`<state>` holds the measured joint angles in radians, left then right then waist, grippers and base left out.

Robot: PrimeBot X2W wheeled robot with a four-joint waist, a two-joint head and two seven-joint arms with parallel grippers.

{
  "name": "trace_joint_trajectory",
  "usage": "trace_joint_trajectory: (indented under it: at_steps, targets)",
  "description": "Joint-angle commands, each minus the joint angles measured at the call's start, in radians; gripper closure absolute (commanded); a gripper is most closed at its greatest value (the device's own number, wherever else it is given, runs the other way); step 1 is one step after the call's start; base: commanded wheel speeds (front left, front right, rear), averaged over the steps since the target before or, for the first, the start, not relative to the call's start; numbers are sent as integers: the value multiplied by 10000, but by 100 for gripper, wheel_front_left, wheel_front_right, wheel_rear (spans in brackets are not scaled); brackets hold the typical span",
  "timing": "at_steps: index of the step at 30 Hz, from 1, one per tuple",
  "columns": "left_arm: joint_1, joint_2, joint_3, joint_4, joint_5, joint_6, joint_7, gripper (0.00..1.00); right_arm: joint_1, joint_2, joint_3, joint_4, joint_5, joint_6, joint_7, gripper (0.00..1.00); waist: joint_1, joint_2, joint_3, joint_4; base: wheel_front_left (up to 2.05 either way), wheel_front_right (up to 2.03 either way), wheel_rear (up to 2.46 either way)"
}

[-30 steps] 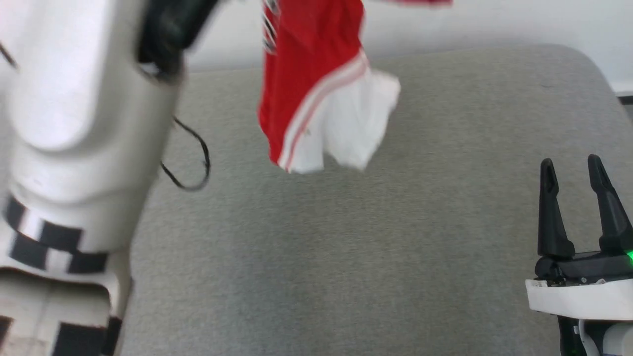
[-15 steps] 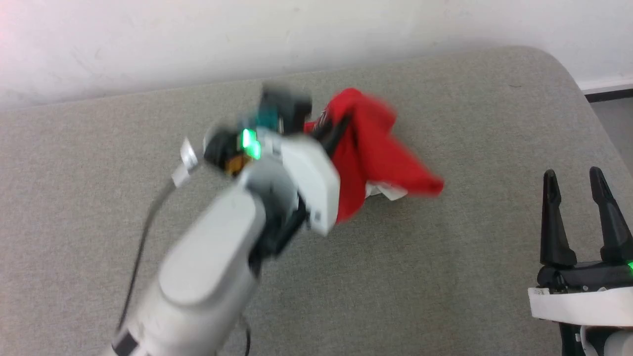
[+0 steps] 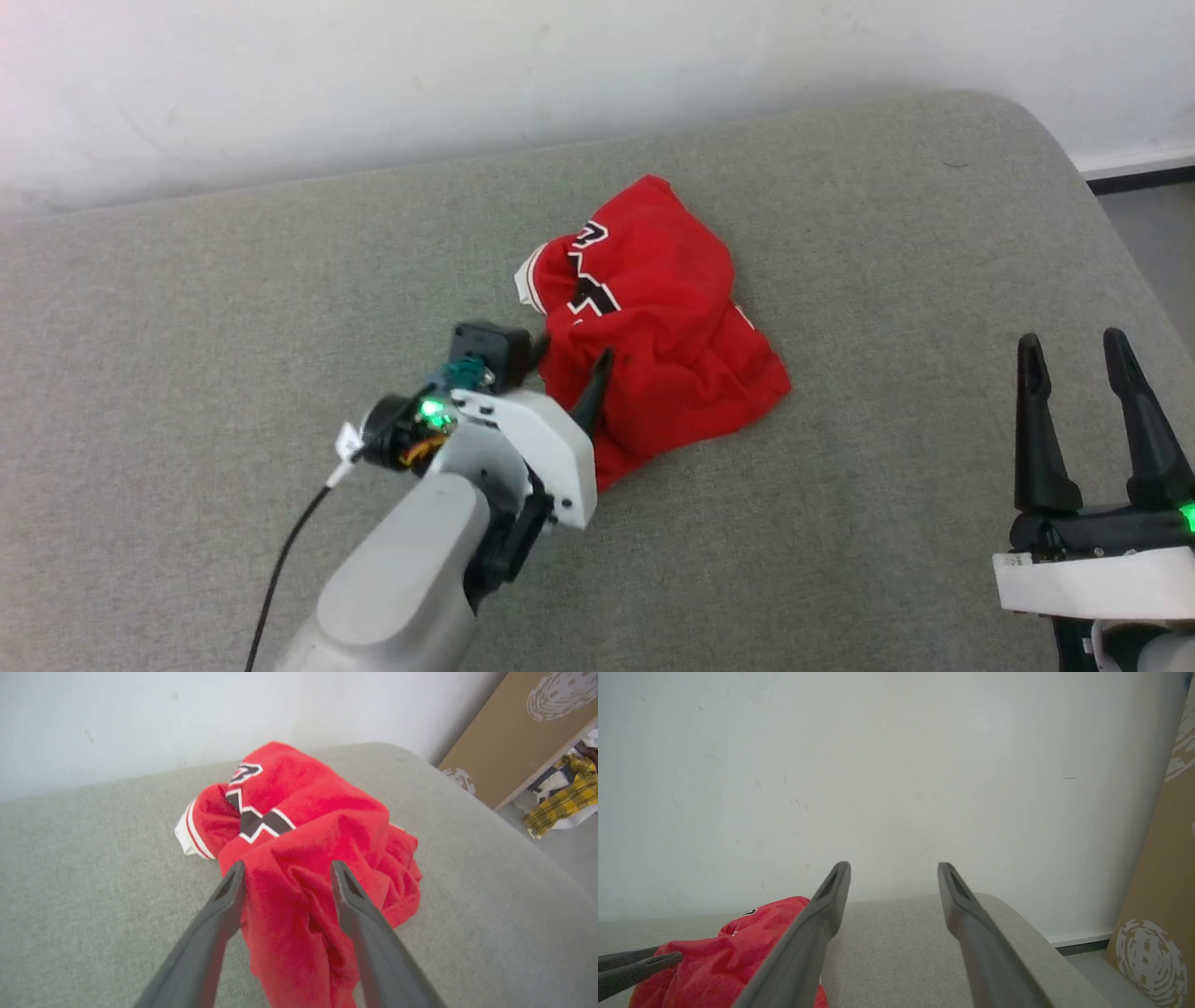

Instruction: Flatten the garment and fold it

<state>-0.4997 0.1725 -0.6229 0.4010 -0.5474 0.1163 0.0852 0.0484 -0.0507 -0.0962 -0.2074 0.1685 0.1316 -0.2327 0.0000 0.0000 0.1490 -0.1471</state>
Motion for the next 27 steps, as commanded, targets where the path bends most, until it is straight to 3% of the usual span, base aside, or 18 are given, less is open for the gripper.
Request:
trace_joint_trajectory:
  at_steps: [1,11,15,19,27]
  targets:
    - [-125,26,130,-233,-2,38,-261,0,103,5,-26,26,-11,-9,29,0,0,0,-67,40,0,0,0]
    - [1907,1153,1292,-3514,346,767,-3071,0,348,5,-83,148,69,-9,54,0,0,0,-245,288,0,0,0]
    - [3239,1440,2106,-4591,780,903,-3450,0,518,5,-146,293,72,-9,10,0,0,0,-208,399,0,0,0]
    - [4668,762,3609,-6053,1538,724,-3465,0,699,5,-69,565,68,-9,-62,0,0,0,-164,484,0,0,0]
    - [6403,-573,5025,-6623,2890,-431,-3468,0,892,5,-120,1098,147,-9,-178,0,0,0,-244,808,0,0,0]
